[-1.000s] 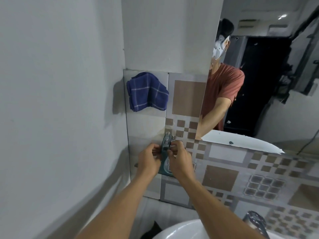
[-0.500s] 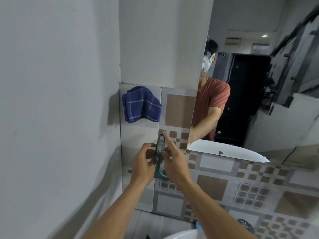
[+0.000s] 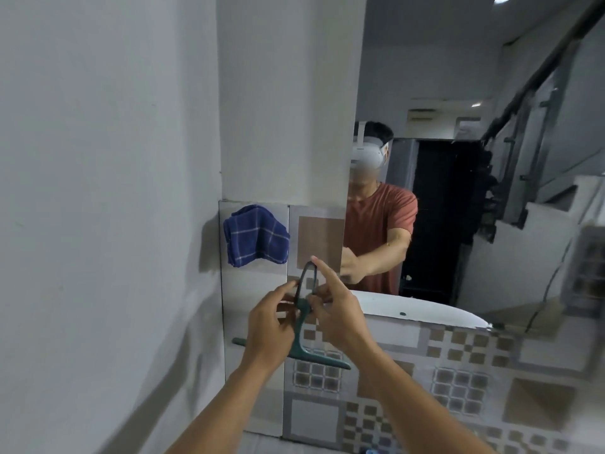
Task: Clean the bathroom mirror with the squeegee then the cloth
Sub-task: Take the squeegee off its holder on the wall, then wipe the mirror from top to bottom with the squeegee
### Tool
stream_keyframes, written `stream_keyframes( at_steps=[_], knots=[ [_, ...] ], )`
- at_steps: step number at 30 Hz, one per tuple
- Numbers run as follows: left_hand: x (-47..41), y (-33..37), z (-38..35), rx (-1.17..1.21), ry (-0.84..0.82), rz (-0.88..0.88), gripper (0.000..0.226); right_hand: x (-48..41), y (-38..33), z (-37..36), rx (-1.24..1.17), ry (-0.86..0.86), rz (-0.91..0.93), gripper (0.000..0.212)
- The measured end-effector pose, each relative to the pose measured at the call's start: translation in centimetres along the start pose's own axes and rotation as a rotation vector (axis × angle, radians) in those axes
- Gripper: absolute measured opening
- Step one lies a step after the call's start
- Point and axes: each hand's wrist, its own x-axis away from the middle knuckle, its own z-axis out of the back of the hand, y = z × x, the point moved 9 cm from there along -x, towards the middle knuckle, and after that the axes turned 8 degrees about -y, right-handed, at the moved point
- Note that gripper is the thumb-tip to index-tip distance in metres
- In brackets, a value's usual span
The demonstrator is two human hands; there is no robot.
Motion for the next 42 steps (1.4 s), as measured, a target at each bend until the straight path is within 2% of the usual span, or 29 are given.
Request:
stream_keyframes(
  at_steps=[6, 10, 15, 19, 22, 24, 29, 33, 35, 38, 42],
  knots=[
    [1.7, 3.2, -1.4, -0.073, -0.087, -0.051, 0.043, 2.1, -1.0, 4.2, -0.213, 0.14, -0.041, 0.075],
    [2.0, 5.5, -2.2, -0.234, -0.092, -0.095, 0.03, 3.9, -1.7, 7.1, -0.294, 0.235, -0.038, 0.074],
    [1.8, 10.0, -3.3, -0.397, -0.08, -0.2, 0.025, 6.2, -2.5, 10.6, -0.348, 0.322, -0.004, 0.074],
    [0.9, 14.1, -4.1, -0.525, -0.074, -0.337, 0.03, 8.0, -4.0, 14.6, -0.1, 0.419, 0.005, 0.072],
    [0.2, 16.8, -4.6, -0.597, -0.068, -0.417, 0.035, 8.8, -5.5, 17.1, 0.022, 0.429, 0.01, 0.074],
    [-0.2, 18.5, -5.1, -0.642, -0.085, -0.463, 0.034, 9.0, -6.7, 18.4, 0.217, 0.403, 0.05, 0.073],
    [-1.4, 22.0, -5.5, -0.673, -0.086, -0.564, 0.025, 8.4, -9.4, 19.1, 0.814, 0.214, 0.149, 0.059],
    [-2.4, 24.4, -5.3, -0.716, -0.072, -0.636, 0.03, 8.2, -12.2, 20.3, 1.132, 0.216, 0.308, 0.055],
    [-3.1, 25.8, -5.1, -0.738, -0.059, -0.69, 0.032, 8.0, -13.4, 21.0, 1.233, 0.244, 0.394, 0.05],
    [-4.5, 27.9, -4.6, -0.753, -0.029, -0.754, 0.028, 7.2, -15.2, 22.0, 1.251, 0.241, 0.474, 0.042],
    [-6.0, 30.1, -3.1, -0.726, 0.078, -0.816, 0.034, 5.1, -17.1, 24.0, 1.242, 0.253, 0.471, 0.041]
  ],
)
